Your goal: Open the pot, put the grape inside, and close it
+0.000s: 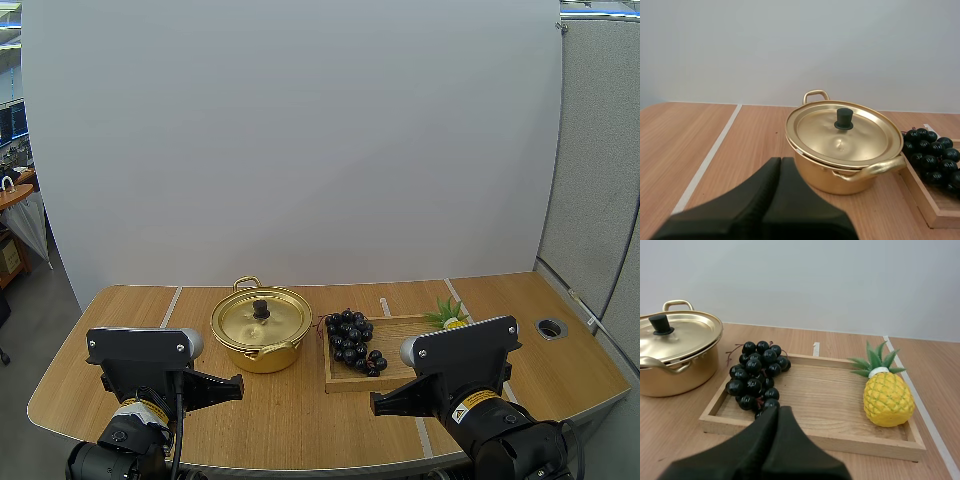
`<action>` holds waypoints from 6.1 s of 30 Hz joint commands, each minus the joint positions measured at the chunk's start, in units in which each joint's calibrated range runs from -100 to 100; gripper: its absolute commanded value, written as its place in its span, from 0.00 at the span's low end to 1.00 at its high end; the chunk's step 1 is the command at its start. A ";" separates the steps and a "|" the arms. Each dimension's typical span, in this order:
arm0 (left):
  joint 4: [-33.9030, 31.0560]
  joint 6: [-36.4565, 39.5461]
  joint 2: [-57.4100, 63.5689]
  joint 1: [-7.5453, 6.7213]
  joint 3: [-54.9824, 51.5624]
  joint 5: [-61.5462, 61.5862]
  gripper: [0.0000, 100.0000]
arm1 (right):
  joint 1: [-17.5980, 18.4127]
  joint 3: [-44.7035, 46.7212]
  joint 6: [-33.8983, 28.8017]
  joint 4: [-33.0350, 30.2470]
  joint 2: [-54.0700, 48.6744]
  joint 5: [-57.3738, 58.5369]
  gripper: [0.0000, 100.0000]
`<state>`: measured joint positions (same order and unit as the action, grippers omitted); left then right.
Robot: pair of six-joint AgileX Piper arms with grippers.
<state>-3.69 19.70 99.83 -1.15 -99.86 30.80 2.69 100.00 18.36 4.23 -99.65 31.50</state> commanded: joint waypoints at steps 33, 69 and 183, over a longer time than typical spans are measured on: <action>-0.89 0.33 0.17 -0.07 -0.14 -0.78 0.00 | -2.40 0.00 0.54 3.83 -0.35 -0.11 0.00; -0.89 -9.98 -9.24 -0.07 40.65 39.88 0.00 | -2.40 -41.70 0.54 1.23 11.15 44.78 0.00; 23.15 -47.01 -99.52 -1.87 68.44 31.24 0.00 | -2.40 -48.99 -0.16 0.66 37.87 52.33 1.00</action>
<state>19.75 -28.34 -0.86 -2.89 -32.71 62.44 0.45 51.52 18.06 5.18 -61.75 84.86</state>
